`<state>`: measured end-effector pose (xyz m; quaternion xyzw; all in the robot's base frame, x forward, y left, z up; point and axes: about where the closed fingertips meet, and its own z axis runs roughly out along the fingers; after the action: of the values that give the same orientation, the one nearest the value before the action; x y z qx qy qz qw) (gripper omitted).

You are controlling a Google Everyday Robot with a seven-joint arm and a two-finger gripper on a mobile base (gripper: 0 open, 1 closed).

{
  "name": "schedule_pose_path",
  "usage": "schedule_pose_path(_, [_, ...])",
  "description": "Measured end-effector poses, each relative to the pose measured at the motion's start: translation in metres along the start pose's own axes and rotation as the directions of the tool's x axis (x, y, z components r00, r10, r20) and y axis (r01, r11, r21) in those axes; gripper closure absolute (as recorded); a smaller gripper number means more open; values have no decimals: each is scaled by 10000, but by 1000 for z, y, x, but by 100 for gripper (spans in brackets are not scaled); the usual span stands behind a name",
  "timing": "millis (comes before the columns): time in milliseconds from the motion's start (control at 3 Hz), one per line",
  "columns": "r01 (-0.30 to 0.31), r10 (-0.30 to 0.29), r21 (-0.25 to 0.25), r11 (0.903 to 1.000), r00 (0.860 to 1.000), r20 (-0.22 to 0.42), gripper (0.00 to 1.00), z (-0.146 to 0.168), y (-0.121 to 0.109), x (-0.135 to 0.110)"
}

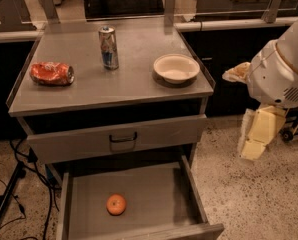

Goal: Pick orange from middle drawer and place on counter

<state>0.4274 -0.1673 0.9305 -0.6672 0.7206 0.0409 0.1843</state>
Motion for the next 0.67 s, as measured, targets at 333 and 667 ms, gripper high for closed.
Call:
schedule_pose_path(333, [-92, 93, -183, 9998, 10000, 27, 0, 29, 0, -3])
schedule_pose_path(667, [-109, 113, -422, 9990, 9999, 86, 0, 71, -10, -7])
